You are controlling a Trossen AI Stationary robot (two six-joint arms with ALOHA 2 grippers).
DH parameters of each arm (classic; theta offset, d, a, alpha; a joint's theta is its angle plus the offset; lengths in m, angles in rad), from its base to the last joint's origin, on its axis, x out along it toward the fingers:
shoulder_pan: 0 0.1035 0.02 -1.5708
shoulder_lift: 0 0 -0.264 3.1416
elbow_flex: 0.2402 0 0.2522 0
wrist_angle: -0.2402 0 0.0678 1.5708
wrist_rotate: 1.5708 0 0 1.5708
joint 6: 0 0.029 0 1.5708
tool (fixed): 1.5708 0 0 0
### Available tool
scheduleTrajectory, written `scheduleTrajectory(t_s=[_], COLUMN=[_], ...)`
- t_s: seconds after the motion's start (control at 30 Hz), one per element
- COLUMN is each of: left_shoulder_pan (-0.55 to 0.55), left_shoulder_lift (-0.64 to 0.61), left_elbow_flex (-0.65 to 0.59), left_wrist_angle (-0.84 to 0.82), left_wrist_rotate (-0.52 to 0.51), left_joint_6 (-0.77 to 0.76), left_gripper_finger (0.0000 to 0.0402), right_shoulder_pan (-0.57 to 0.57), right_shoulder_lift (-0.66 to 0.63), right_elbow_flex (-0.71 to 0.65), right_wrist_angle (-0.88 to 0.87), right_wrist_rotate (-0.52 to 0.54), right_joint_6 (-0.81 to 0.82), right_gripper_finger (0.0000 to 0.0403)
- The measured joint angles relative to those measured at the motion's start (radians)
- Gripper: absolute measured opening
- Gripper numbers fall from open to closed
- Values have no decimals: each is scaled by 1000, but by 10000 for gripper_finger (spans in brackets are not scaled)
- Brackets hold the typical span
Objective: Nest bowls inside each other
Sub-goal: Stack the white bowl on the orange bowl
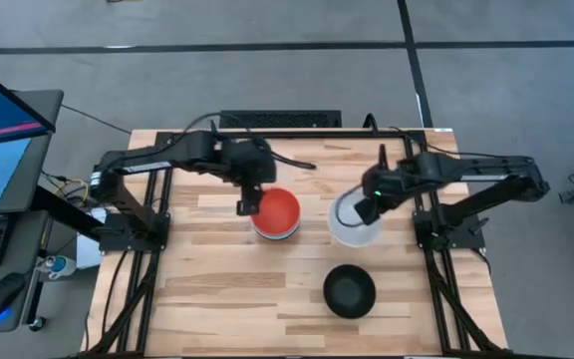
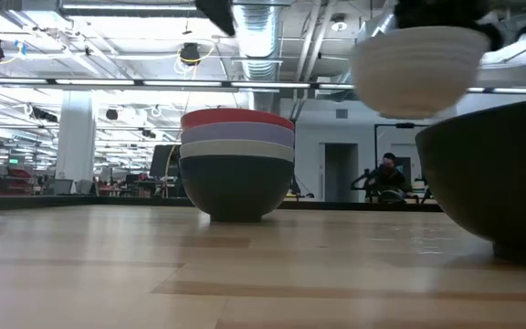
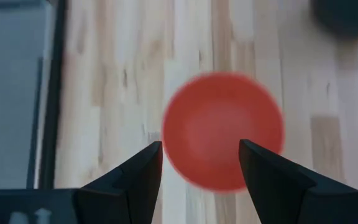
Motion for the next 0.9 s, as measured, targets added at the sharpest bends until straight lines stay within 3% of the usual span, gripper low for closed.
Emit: scheduleTrajectory(t_s=[0.13,0.3,0.53,0.67,0.9], left_shoulder_pan=[0,-6,-74,-103,-105], left_shoulder_lift=[-165,-385,-665,-767,-862], left_elbow_flex=[-148,-430,-798,-917,-1007], left_wrist_angle=[134,197,330,348,353], left_wrist_rotate=[-49,-108,-150,-197,-242], left_joint_6=[-41,-167,-345,-403,-418], left_gripper_finger=[206,206,206,206,206], right_shoulder_pan=[-60,-116,-188,-212,-179], right_shoulder_lift=[143,334,526,632,800], right_elbow_flex=[128,303,603,739,850], right_wrist_angle=[18,44,60,22,12], right_wrist_rotate=[10,7,-57,-107,-182], right_joint_6=[-139,-311,-459,-492,-503], right_gripper_finger=[15,33,20,23,28])
